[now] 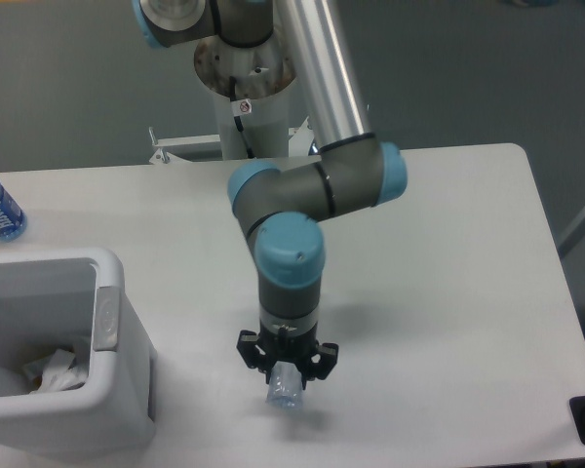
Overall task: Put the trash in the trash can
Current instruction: 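Close the gripper on the bottle's end and lift it, then carry the held bottle over the trash bin and lower it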
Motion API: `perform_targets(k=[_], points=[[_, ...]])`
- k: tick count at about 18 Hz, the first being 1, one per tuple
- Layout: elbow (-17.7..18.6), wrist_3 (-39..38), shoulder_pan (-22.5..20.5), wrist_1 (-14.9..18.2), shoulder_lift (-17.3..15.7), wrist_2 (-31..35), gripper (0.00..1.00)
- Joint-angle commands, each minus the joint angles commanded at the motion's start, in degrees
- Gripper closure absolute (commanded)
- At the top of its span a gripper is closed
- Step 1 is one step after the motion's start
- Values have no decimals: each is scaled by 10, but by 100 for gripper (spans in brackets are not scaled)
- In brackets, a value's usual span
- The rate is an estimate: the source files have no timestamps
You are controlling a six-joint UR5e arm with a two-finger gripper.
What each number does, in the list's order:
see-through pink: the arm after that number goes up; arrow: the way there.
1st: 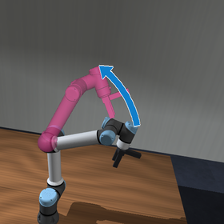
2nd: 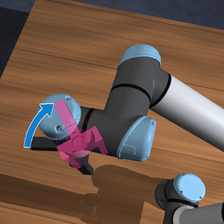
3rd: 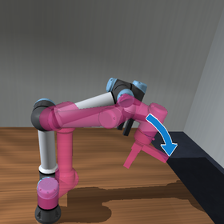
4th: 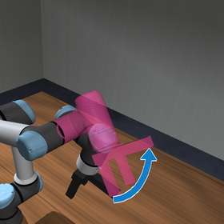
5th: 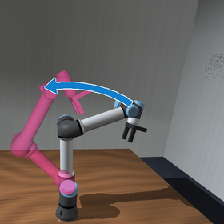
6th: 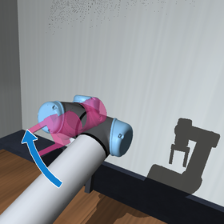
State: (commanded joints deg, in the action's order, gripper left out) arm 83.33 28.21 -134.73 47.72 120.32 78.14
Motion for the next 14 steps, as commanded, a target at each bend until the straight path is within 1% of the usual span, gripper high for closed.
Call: perform_targets(k=[3, 5, 9, 10, 12, 14], points=[[-10, 0, -4, 0, -11, -28, 49], [-16, -4, -10, -1, -22, -45, 49], [-52, -25, -19, -2, -40, -98, 49], [-62, -32, -22, -6, -46, -112, 49], [-83, -55, -24, -34, -48, -134, 49], [-108, -101, -23, -67, -47, -145, 49]])
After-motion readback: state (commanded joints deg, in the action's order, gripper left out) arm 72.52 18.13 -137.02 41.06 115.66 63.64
